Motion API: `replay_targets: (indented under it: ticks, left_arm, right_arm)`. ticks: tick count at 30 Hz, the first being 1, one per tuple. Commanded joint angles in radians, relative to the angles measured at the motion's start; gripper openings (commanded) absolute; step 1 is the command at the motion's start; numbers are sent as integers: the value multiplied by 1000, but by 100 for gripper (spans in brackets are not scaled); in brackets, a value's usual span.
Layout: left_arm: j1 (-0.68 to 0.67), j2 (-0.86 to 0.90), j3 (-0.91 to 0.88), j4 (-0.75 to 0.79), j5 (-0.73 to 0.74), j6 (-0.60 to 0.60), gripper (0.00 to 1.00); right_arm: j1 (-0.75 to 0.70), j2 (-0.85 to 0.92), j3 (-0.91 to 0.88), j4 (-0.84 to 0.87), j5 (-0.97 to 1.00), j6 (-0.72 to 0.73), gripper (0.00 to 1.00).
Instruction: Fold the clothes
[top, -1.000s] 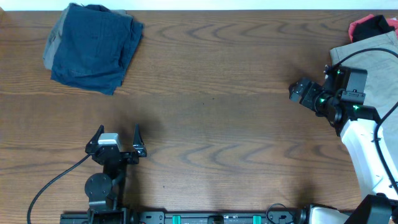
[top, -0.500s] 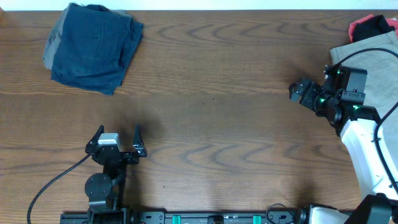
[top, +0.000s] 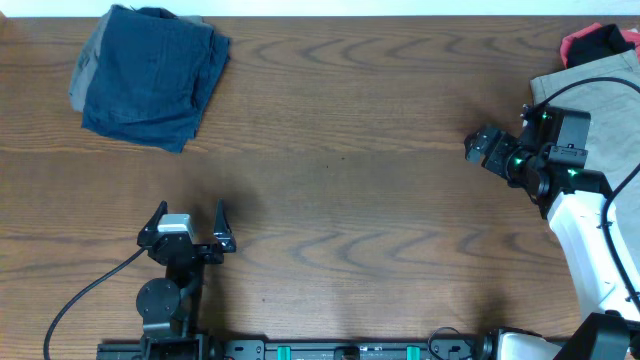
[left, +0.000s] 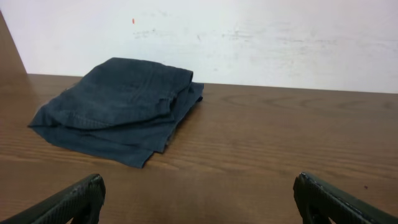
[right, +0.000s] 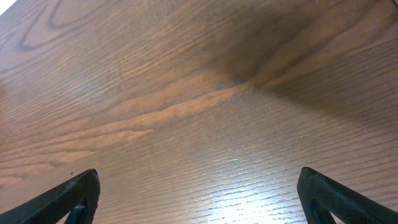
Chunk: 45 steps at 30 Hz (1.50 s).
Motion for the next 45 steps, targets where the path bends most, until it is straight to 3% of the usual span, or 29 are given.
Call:
replay_targets:
  ticks: [1,19,29,45]
  left_arm:
    - [-1,-6,-10,-45,6,3,98]
    - [-1,-6,-10,-45,6,3,98]
    - [-1,-6,-10,-45,6,3,98]
    - [-1,-6,-10,-45,6,3,98]
  right_arm:
    - [0,8,14,-2,-3,-2,99]
    - [0,-31,9,-3,-3,-2,99]
    - [42,-343,-64,-5,-3,-2,99]
    - [241,-801,-127,-6,-3,-2,99]
